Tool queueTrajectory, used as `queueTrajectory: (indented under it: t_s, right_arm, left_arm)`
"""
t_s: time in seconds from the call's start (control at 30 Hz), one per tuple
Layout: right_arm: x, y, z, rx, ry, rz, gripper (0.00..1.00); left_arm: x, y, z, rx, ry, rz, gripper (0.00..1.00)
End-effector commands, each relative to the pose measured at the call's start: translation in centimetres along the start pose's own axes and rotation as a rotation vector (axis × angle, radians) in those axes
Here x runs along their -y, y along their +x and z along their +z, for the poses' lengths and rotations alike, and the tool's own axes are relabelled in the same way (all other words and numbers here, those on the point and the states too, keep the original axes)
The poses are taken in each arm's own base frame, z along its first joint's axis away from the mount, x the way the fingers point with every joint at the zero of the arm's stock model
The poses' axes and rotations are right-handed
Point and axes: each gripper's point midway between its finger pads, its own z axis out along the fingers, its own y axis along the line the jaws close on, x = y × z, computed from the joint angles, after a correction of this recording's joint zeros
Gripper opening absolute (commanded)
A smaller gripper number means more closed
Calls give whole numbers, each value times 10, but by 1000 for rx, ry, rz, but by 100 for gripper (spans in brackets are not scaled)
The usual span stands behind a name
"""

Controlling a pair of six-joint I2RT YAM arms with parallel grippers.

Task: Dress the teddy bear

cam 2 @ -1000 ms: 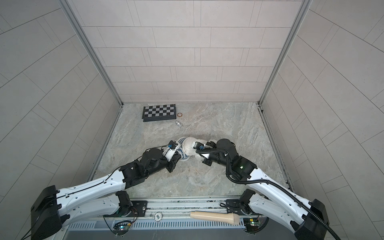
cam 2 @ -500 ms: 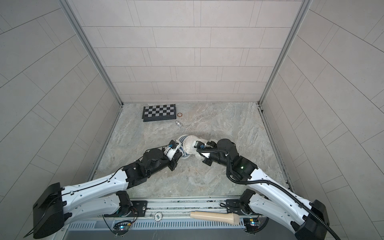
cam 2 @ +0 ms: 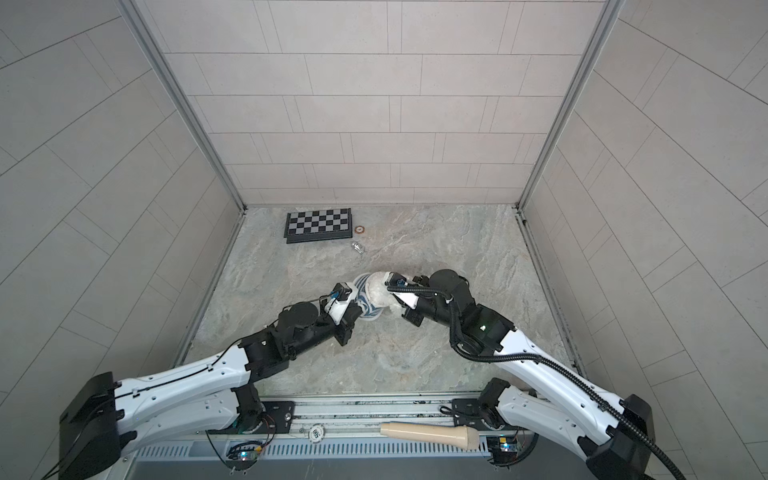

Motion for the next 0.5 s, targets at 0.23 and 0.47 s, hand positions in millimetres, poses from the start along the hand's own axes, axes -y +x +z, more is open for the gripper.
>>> queueTrajectory:
  t_s: [0.23,0.47]
  right_arm:
    - [25,-5,14,-10,46,88,39]
    - [20,-9,1,70,48,48,71]
  left_arm:
    - [6,9,8,-40,18,-413,0]
    - [-11,10,1,-43,-72,-485,0]
